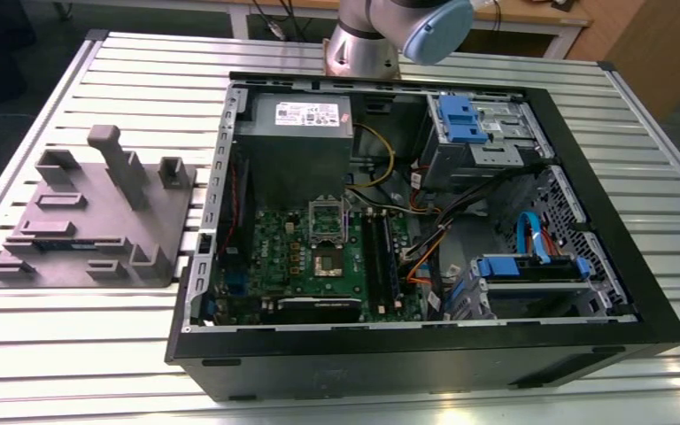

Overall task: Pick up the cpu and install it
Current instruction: 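Pick up the cpu and move it towards the insertion slot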

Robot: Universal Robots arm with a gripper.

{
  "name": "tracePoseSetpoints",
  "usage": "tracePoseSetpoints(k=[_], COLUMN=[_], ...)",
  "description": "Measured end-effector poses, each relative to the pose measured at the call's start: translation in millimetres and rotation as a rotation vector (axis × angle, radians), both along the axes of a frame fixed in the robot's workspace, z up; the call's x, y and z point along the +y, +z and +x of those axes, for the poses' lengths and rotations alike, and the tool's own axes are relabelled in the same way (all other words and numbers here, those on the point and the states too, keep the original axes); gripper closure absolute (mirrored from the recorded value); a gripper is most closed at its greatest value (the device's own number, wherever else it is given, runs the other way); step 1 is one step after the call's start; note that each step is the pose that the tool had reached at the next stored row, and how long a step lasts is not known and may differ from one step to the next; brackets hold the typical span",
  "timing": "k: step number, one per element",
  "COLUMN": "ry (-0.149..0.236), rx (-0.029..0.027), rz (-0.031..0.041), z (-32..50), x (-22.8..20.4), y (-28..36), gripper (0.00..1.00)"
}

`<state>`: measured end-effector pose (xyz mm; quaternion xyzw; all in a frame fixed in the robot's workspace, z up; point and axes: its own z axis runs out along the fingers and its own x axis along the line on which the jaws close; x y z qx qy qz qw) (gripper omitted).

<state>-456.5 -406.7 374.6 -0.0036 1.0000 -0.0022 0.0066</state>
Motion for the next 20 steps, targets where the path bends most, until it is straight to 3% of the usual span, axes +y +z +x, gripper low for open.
tracePoseSetpoints(k=[20], ry=[0.000], rx=[-0.0001], rz=[0.0000], z=[6.5], x=[0.0], y=[0.0], gripper=[0.53])
